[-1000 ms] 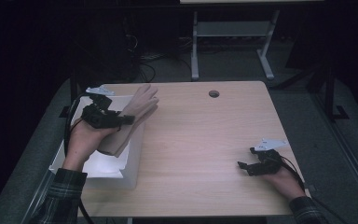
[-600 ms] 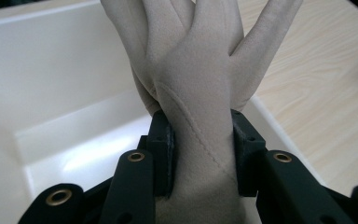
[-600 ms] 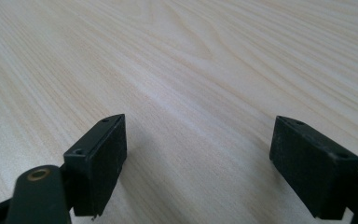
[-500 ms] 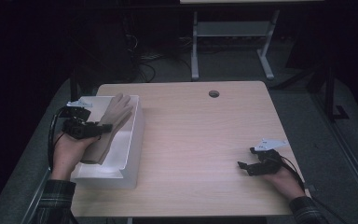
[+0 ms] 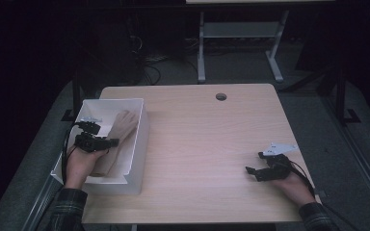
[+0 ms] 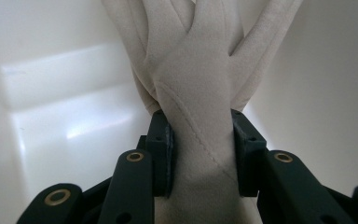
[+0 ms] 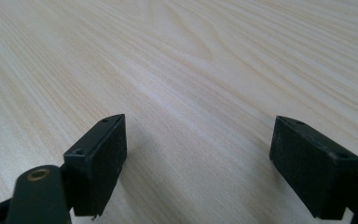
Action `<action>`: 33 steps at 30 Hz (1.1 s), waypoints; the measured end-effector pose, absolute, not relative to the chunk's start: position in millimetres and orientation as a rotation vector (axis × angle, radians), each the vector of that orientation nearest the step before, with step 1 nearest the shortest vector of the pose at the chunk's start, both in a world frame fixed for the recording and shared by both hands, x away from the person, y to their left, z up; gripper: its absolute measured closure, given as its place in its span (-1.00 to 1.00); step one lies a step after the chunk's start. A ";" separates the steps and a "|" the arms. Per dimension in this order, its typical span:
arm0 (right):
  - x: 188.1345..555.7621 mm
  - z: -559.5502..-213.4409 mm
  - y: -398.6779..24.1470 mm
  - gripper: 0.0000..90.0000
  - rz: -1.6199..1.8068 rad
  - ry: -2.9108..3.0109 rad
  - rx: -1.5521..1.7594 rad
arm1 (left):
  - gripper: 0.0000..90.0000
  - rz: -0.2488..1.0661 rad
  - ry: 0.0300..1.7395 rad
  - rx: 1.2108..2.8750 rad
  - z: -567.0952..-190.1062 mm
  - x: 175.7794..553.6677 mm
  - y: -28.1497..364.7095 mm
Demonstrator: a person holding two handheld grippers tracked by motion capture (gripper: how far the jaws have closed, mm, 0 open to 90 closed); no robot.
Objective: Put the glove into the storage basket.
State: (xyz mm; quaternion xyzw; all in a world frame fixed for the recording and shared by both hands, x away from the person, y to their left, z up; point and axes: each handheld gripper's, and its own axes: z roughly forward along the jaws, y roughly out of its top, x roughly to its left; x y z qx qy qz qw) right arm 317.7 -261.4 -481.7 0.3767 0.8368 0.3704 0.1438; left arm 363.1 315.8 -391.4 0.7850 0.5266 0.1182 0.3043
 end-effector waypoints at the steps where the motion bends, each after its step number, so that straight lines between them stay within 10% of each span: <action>1: 317.7 -481.7 -261.4 -0.59 1.068 2.412 1.086 | 0.45 0.307 1.404 2.085 -398.4 364.4 313.8; 11: 317.7 -481.7 -261.4 -0.59 1.068 2.412 1.086 | 0.38 0.281 1.436 2.159 -420.5 370.5 307.6; 19: 317.7 -481.7 -261.4 -0.59 1.067 2.412 1.086 | -0.20 0.286 1.429 2.111 -420.0 370.7 311.7; 33: 317.7 -481.8 -261.4 -0.59 1.068 2.412 1.086 | -0.45 0.324 1.273 2.012 -356.4 364.1 298.0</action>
